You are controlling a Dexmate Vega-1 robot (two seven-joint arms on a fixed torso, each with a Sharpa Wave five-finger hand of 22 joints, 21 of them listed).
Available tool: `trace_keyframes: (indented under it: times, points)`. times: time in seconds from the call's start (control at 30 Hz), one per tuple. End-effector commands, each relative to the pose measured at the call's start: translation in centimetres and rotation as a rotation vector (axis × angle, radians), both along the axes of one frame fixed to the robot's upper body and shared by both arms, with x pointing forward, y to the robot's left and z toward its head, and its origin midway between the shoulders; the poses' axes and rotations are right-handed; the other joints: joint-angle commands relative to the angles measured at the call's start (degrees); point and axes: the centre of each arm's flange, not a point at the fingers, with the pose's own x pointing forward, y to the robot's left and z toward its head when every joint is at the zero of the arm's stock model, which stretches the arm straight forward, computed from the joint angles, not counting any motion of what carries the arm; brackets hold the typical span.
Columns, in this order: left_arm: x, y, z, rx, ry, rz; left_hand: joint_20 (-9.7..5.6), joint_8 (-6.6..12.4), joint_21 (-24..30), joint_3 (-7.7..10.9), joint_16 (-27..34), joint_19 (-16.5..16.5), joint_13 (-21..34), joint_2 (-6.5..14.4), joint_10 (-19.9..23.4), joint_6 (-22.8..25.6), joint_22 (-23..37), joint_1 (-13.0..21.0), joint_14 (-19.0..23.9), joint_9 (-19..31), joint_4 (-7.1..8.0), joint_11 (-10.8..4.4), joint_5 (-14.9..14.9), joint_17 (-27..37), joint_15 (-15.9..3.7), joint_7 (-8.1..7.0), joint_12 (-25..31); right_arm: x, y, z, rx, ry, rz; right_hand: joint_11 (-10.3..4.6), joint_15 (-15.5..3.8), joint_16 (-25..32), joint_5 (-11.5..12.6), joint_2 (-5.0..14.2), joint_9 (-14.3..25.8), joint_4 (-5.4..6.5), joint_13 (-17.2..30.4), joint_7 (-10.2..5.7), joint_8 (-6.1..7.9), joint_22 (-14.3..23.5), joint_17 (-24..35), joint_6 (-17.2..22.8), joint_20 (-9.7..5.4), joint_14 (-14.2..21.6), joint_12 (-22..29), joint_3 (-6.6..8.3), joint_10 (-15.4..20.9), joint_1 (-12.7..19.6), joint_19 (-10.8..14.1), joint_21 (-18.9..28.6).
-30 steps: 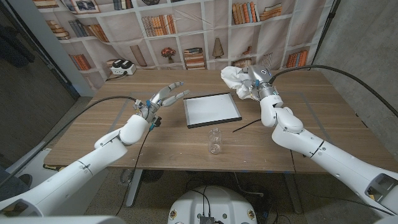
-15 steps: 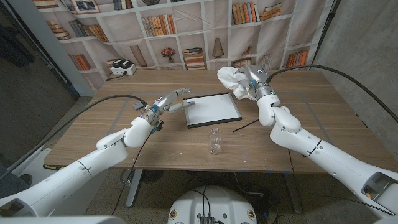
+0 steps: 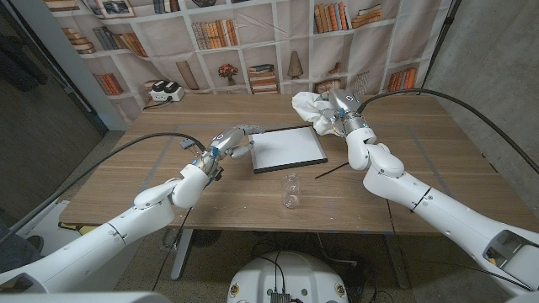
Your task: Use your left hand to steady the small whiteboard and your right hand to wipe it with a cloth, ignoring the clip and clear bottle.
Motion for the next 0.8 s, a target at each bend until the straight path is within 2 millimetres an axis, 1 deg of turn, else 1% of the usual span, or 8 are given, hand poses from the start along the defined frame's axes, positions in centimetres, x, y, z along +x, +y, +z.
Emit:
trace_keyframes:
  times: [0.03, 0.1, 0.23, 0.33, 0.43, 0.57, 0.63, 0.8]
  points:
    - [-0.3, -0.7, 0.1, 0.125, -0.044, 0.087, -0.69, 0.46, 0.95, 2.78, 0.37, 4.41, 0.06, -1.88, 2.26, 2.74, 0.08, -1.13, 2.97, 0.11, -0.26, 0.35, 3.0, 0.08, -5.14, 0.75, 0.3, 0.4, 0.1, -0.1, 0.019, 0.001, 0.004, -0.07, -5.44, 0.35, 0.27, 1.84, 0.18, 0.06, 0.21, 0.1, -0.06, 0.1, 0.14, -0.05, -8.18, 1.98, 0.06, 0.45, 0.4, 1.02, -0.42, 0.25]
    - [-0.3, -0.8, 0.1, 0.142, -0.044, 0.1, -1.94, 0.34, 1.27, 3.39, 0.47, 5.89, 0.04, -2.17, 3.54, 3.46, 0.14, -1.53, 4.19, 0.1, -0.2, 1.03, 3.64, 0.07, -5.11, 0.9, 0.45, 0.4, 0.1, -0.1, 0.023, 0.001, 0.002, -0.07, -5.44, 0.35, 0.28, 1.86, 0.19, 0.05, 0.22, 0.08, -0.04, 0.06, 0.17, 0.01, -8.2, 1.99, 0.04, 0.49, 0.4, 1.04, -0.45, 0.26]
    - [-0.4, -0.8, 0.2, 0.167, -0.042, 0.123, -2.7, 0.3, 1.61, 3.8, 0.53, 7.19, 0.03, -2.27, 4.37, 4.26, 0.21, -2.14, 5.18, 0.1, 0.08, 0.66, 4.18, 0.09, -5.19, 0.89, 0.45, 0.4, 0.1, -0.1, 0.03, 0.0, 0.0, -0.08, -5.45, 0.32, 0.29, 1.84, 0.18, 0.04, 0.26, 0.09, -0.07, 0.0, 0.22, -0.02, -8.21, 1.97, 0.02, 0.5, 0.43, 1.02, -0.46, 0.32]
    - [-0.4, -0.8, 0.2, 0.18, -0.037, 0.134, -2.36, 0.24, 2.09, 4.15, 0.54, 8.73, 0.05, -2.48, 5.3, 5.05, 0.31, -2.91, 5.95, 0.11, 0.32, 0.32, 4.74, 0.19, -5.5, 0.53, 0.48, 0.4, 0.2, -0.1, 0.032, 0.0, 0.002, -0.08, -5.45, 0.33, 0.29, 1.86, 0.2, 0.06, 0.27, 0.03, -0.08, -0.04, 0.26, -0.07, -8.21, 2.0, -0.02, 0.52, 0.42, 0.99, -0.46, 0.37]
    - [-0.3, -0.8, 0.0, 0.201, -0.034, 0.149, -2.37, 0.79, 2.29, 4.87, 0.85, 10.23, 0.11, -3.3, 7.44, 8.06, 0.21, -3.86, 8.04, 0.11, 0.14, -0.01, 5.63, 0.32, -5.72, 0.65, 0.72, 0.5, 0.2, -0.1, 0.036, 0.0, 0.001, -0.09, -5.45, 0.33, 0.29, 1.83, 0.2, 0.06, 0.29, 0.08, -0.11, -0.07, 0.29, -0.11, -8.2, 2.0, -0.02, 0.52, 0.46, 0.98, -0.5, 0.38]
    - [0.1, -0.8, -0.4, 0.229, -0.039, 0.171, -2.47, 1.13, 2.32, 5.64, 0.96, 11.26, 0.15, -3.8, 9.68, 10.5, 0.17, -4.7, 9.66, 0.09, 0.11, 0.08, 6.31, 0.36, -6.15, 0.35, 0.97, 0.5, 0.4, -0.1, 0.037, 0.002, 0.002, -0.09, -5.45, 0.3, 0.3, 1.83, 0.21, 0.05, 0.31, 0.09, -0.09, -0.13, 0.33, -0.06, -8.21, 1.98, -0.05, 0.54, 0.47, 0.97, -0.51, 0.44]
    - [0.3, -0.9, -0.5, 0.231, -0.045, 0.161, -2.45, 1.29, 2.33, 6.06, 1.06, 11.77, 0.16, -4.11, 10.69, 11.73, 0.14, -5.08, 10.66, 0.07, 0.04, -0.35, 6.63, 0.35, -6.3, 0.2, 1.03, 0.6, 0.4, -0.1, 0.038, 0.004, 0.002, -0.09, -5.44, 0.29, 0.3, 1.84, 0.22, 0.06, 0.32, 0.09, -0.1, -0.16, 0.35, -0.06, -8.21, 1.98, -0.07, 0.56, 0.45, 0.96, -0.52, 0.45]
    - [0.6, -1.2, -0.6, 0.281, -0.051, 0.177, -2.54, 1.45, 2.28, 6.46, 0.87, 12.2, 0.16, -4.53, 11.68, 12.99, 0.12, -5.48, 11.0, 0.05, -0.04, -0.28, 6.88, 0.31, -6.32, 0.09, 1.06, 0.7, 0.6, -0.1, 0.04, 0.008, 0.002, -0.09, -5.45, 0.26, 0.3, 1.79, 0.21, 0.05, 0.33, 0.07, -0.1, -0.23, 0.4, -0.03, -8.19, 1.95, -0.13, 0.56, 0.44, 0.92, -0.54, 0.52]
